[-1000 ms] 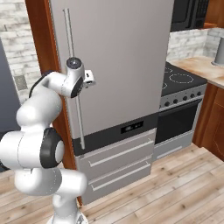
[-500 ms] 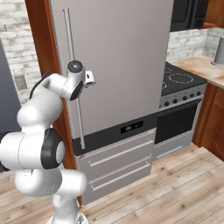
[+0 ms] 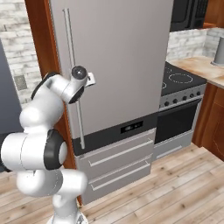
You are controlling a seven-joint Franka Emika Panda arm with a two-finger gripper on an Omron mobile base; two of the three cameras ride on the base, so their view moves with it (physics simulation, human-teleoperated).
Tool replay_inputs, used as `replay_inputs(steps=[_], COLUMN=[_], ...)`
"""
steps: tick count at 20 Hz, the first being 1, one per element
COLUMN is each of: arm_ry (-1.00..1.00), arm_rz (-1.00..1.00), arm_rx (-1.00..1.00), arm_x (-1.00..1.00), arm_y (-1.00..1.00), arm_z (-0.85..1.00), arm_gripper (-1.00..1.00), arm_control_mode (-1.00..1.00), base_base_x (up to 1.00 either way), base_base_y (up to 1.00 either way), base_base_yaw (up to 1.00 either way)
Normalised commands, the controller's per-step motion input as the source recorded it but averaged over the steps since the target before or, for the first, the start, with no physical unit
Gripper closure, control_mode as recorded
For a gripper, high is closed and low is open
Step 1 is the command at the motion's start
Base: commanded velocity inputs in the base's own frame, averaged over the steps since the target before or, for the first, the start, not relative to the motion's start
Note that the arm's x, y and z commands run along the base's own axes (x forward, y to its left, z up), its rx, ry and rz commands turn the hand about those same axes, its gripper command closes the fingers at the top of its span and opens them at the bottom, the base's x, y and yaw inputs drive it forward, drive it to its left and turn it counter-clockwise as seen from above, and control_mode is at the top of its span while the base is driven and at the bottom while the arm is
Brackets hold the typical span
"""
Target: Retrieve a lemon from the fridge and place it on the cutting board with the fish.
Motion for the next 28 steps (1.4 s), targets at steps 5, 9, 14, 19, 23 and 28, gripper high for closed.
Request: replay_inputs(steps=[5, 9, 14, 19, 23, 28], arm_ry=[0.01, 0.01, 0.02, 0.07, 0.23, 0.29], arm_rz=[-0.01, -0.02, 0.0, -0.02, 0.0, -0.06], arm_rx=[0.0, 0.08, 0.14, 0.34, 0.43, 0.36], arm_x=[0.0, -0.57, -0.85, -0.74, -0.37, -0.19], arm_y=[-0.24, -0.98, -1.0, -1.0, -1.0, -1.0], arm_z=[0.0, 0.08, 0.1, 0.06, 0.14, 0.0], arm_gripper=[1.0, 1.0, 1.0, 1.0, 1.0, 1.0], arm_control_mode=[-1.0, -1.0, -1.0, -1.0, -1.0, -1.0], base_base_x=[0.0, 0.0, 0.0, 0.0, 0.0, 0.0], base_base_y=[0.0, 0.0, 0.0, 0.0, 0.0, 0.0], base_base_yaw=[0.0, 0.0, 0.0, 0.0, 0.0, 0.0])
